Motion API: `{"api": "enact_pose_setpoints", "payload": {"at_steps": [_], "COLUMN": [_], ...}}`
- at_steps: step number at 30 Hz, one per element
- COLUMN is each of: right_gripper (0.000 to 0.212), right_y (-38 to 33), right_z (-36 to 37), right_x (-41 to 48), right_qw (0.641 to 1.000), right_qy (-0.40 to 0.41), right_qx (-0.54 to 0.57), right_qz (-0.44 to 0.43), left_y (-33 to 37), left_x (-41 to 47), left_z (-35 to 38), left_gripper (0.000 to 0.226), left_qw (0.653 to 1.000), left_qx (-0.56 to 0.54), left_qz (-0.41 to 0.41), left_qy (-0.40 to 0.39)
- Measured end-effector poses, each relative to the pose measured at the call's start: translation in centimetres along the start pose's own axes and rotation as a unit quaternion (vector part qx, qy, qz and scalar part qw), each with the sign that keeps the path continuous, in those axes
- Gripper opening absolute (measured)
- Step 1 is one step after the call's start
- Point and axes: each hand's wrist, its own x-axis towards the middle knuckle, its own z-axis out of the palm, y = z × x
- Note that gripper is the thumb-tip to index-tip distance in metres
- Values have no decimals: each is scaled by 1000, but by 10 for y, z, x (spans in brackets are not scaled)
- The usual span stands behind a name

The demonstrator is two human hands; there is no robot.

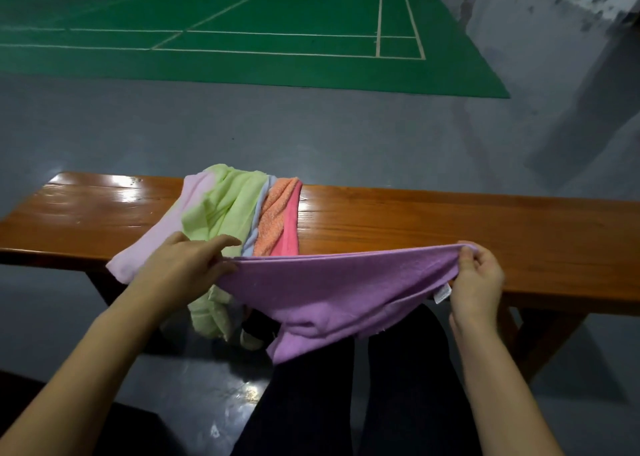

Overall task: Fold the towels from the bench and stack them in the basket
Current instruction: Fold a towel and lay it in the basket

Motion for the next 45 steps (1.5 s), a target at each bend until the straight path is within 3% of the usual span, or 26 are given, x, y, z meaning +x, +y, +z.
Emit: {"api": "enact_pose_setpoints", "payload": {"at_steps": [4, 6, 7, 9, 11, 14, 18, 21, 22, 32, 35, 37, 40, 45], "right_gripper": [17, 16, 16, 15, 15, 13, 10, 11, 14, 21, 18, 16, 21, 17], "right_y": [-3, -5, -7, -14, -25, -52, -106, -146, -155, -195, -188, -177, -172, -218], "right_z": [2, 4, 5, 8, 13, 21, 33, 30, 27, -2, 4, 13, 25, 42], "right_x": [-1, -2, -1, 1, 7, 18, 31, 32, 32, 23, 31, 40, 58, 83], "right_qw": [1000, 1000, 1000, 1000, 999, 997, 990, 982, 979, 962, 970, 982, 990, 979], "right_qy": [-7, -6, -4, 0, 6, 24, 36, 53, 56, 44, 34, 20, 13, 37], "right_qx": [-10, -12, -11, -1, 12, 30, 53, 53, 45, 10, 12, 23, 37, 70], "right_qz": [-12, -20, -24, -27, -35, -70, -122, -176, -192, -270, -240, -186, -135, -186], "left_y": [5, 17, 21, 23, 19, 9, 17, 23, 24, 39, 34, 28, 27, 26], "left_x": [11, 17, 19, 19, 22, 35, 60, 72, 73, 81, 89, 97, 115, 158], "left_z": [-14, -20, -21, -24, -29, -41, -69, -88, -94, -129, -114, -98, -89, -122], "left_gripper": [22, 10, 13, 13, 4, 10, 4, 11, 11, 21, 23, 30, 21, 30], "left_qw": [993, 988, 986, 988, 989, 980, 903, 812, 796, 806, 819, 806, 791, 785], "left_qx": [112, 137, 129, 83, 10, -106, -327, -487, -507, -444, -422, -444, -459, -435], "left_qz": [19, -29, -73, -128, -132, -135, -204, -208, -209, -176, -210, -241, -276, -245], "left_qy": [-23, -62, -73, -24, 62, 105, 190, 247, 255, 349, 326, 309, 298, 366]}}
